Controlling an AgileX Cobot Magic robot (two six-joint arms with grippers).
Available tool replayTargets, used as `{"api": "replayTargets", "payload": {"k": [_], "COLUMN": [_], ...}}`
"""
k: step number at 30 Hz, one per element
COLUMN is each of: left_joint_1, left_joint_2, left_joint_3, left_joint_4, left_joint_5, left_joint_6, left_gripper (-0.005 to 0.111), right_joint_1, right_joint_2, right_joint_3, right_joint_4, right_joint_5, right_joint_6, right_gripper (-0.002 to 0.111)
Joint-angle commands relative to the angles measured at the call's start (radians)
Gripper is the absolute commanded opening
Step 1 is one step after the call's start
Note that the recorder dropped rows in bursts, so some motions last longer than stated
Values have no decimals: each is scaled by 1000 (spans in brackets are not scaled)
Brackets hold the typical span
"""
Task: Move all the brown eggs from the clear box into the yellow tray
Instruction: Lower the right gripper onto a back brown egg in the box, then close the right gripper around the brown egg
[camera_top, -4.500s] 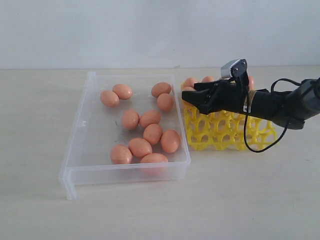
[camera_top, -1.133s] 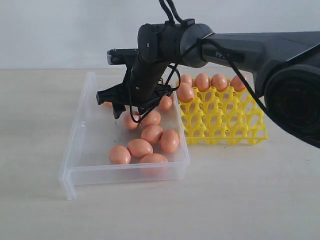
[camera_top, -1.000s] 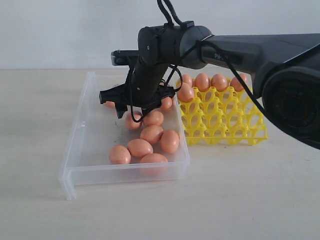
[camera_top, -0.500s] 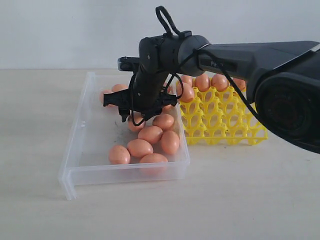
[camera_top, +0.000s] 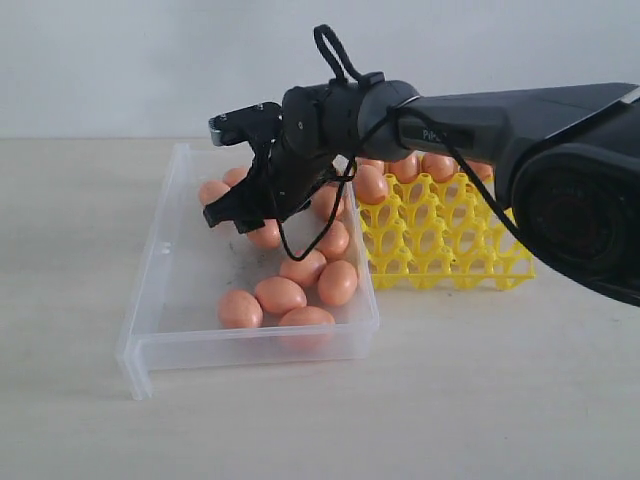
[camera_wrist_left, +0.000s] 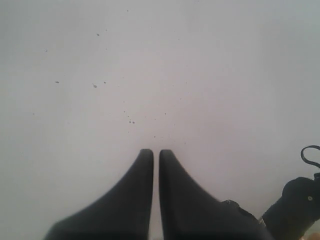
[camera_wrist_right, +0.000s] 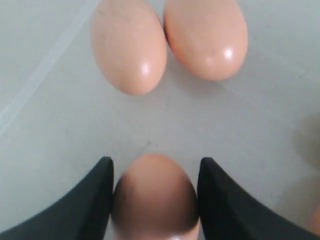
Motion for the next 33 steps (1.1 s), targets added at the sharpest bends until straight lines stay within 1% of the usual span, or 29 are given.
{"api": "replayTargets", "payload": {"k": [1,2,5,8,10,12,15,17,19,20,22,23,25,27,28,30,33], "left_joint_1": [-6,-6,-6,-6,-6,-6,-6,-6,-6,-6,-6,-6,-6,-6,-6,-6,-6], "left_joint_2": [-3,-3,-3,-3,-3,-3,-3,-3,-3,-3,-3,-3,-3,-3,-3,-3,-3], "left_joint_3": [5,5,5,5,5,5,5,5,5,5,5,5,5,5,5,5,5], "left_joint_4": [-7,-7,-7,-7,-7,-7,-7,-7,-7,-7,-7,-7,-7,-7,-7,-7,-7], "left_joint_5": [6,6,6,6,6,6,3,3,3,3,3,3,3,3,3,3,3], "left_joint_6": [-4,-4,-4,-4,-4,-4,-4,-4,-4,-4,-4,-4,-4,-4,-4,-4,-4], "left_gripper": [4,4,4,4,4,4,4,4,4,4,4,4,4,4,4,4,4], "right_joint_1": [-2,-2,-2,-2,-2,-2,-2,-2,2,8,19,20,27,41,45,48,48], "right_joint_2": [-63,-79,-130,-176,-194,-201,-201,-204,-214,-219,-221,-224,-224,-224,-224,-224,-224], "right_joint_3": [152,208,321,395,412,404,373,361,363,370,384,394,410,415,415,415,415], "right_joint_4": [231,309,435,472,472,479,483,469,430,407,420,458,600,784,835,854,854], "right_joint_5": [-291,-352,-482,-545,-557,-498,-267,-153,-126,-126,-162,-216,-372,-531,-572,-594,-577], "right_joint_6": [-318,-419,-675,-792,-802,-802,-812,-834,-893,-965,-1124,-1217,-1439,-1666,-1728,-1754,-1701], "right_gripper": [0,0,0,0,0,0,0,0,0,0,0,0,0,0,0,0,0]}}
